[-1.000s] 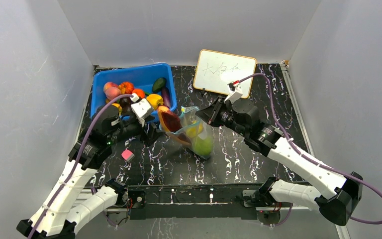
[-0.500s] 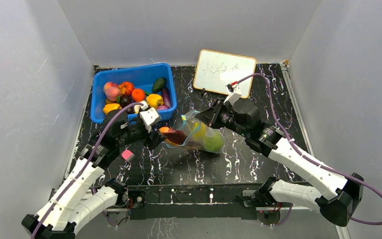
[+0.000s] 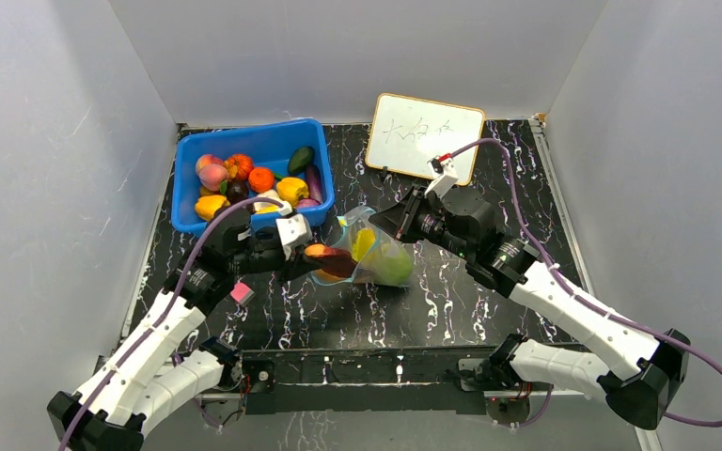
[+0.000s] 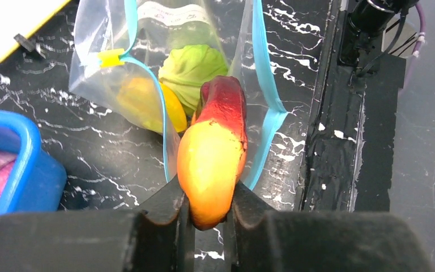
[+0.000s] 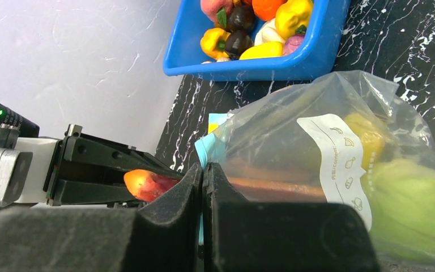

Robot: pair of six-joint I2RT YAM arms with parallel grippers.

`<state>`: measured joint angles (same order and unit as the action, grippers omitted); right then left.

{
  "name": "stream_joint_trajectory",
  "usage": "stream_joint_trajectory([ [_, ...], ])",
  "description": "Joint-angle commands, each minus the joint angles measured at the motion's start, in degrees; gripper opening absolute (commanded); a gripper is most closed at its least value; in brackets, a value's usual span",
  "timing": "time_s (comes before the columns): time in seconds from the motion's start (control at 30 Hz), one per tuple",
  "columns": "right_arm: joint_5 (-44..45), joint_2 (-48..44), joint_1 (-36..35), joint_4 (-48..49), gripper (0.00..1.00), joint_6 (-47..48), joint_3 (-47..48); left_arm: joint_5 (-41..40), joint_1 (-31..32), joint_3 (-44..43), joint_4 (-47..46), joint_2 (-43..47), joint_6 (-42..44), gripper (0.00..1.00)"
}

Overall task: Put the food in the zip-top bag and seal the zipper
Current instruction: Place the fake food in the zipper food storage bag.

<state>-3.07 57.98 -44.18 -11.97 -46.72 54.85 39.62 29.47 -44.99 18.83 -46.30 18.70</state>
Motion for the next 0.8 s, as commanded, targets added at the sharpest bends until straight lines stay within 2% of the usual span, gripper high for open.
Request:
stream_joint_trajectory([
  [0.0, -0.8, -1.1, 0.1, 7.7, 0.00, -1.2, 0.3, 6.1, 0.2, -3.3, -5.6, 0.5, -4.9, 0.04],
  [0.2, 3.1, -2.1, 0.1, 8.6, 0.00, -1.4, -0.3, 2.2, 0.2, -7.0, -14.9, -0.4, -21.8, 0.00],
  [0.3, 2.5, -0.9, 0.1, 9.0, 0.00, -1.5, 0.1, 2.8, 0.2, -9.9, -14.0, -1.9, -25.9, 0.00],
  [0.5, 1.1, 1.2, 0.1, 8.8, 0.00, -1.7, 1.6, -4.8, 0.2, -19.6, 4.7, -5.1, -23.3, 0.00],
  [0.63, 0.4, 1.9, 0.1, 8.7, 0.00, -1.8, 2.2, -4.6, 0.2, -27.3, 17.3, -10.2, -23.7, 0.00],
  [0.77, -2.2, 3.0, 0.1, 10.2, 0.00, -1.7, 2.1, -3.9, 0.2, -31.7, 26.2, -16.0, -24.8, 0.00],
])
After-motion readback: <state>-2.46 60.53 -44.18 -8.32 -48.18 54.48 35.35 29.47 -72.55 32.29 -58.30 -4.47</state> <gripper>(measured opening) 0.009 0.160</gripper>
